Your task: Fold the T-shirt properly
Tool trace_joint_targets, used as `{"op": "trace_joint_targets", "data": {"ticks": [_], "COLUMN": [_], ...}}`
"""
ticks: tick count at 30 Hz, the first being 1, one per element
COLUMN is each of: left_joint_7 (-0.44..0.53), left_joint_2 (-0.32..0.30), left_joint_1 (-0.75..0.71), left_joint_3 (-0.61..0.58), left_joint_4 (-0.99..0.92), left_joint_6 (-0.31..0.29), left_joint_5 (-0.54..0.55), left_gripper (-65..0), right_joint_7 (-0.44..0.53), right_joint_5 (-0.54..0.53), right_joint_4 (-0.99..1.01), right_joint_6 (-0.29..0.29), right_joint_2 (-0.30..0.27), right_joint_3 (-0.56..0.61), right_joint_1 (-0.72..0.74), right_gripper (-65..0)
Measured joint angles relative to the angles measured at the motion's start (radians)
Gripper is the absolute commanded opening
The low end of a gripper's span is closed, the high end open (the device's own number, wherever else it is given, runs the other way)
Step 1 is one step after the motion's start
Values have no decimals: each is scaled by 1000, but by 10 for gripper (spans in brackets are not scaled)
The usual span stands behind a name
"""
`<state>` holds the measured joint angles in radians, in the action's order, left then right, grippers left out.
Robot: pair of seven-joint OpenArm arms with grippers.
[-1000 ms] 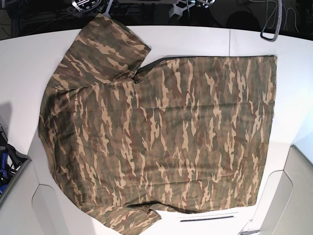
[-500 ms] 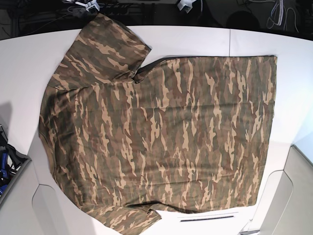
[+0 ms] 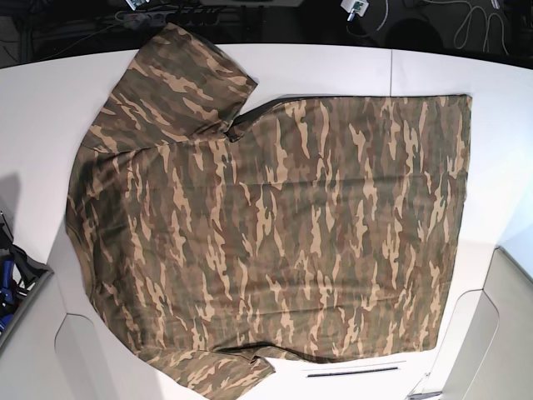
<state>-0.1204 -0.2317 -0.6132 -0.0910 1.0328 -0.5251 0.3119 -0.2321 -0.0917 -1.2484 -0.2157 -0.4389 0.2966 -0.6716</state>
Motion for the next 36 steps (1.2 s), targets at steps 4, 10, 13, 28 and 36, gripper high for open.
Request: {"op": "trace_joint_targets", "data": {"ticks": [4, 10, 13, 28, 36], "left_joint_7": [-3, -85, -120, -342, -494], "left_joint_2": [-1, 2, 1, 2, 2], "left_joint_1": [-63, -154, -193, -276, -269], "left_joint_3": [56, 135, 190, 480, 588], "left_joint_4": [129, 307, 381, 714, 809], "left_joint_6": [-27, -31, -32, -89, -89], "left_joint_5": [15, 75, 117, 341, 427], "left_gripper": [-650, -650, -650, -650, -650], "right_joint_7": [-20, -78, -79, -218, -514], "right_joint_5": [-49, -73, -77, -195, -196], "right_joint_4": [-151, -382, -499, -911, -914], "right_joint_6": [-3, 4, -1, 38, 135], "right_joint_2": [-48, -133, -149, -106, 3], "right_joint_3": [2, -2, -11, -256, -407], "right_joint_1": [-69, -177, -237, -259, -81], "right_gripper": [-650, -650, -650, -650, -650]}}
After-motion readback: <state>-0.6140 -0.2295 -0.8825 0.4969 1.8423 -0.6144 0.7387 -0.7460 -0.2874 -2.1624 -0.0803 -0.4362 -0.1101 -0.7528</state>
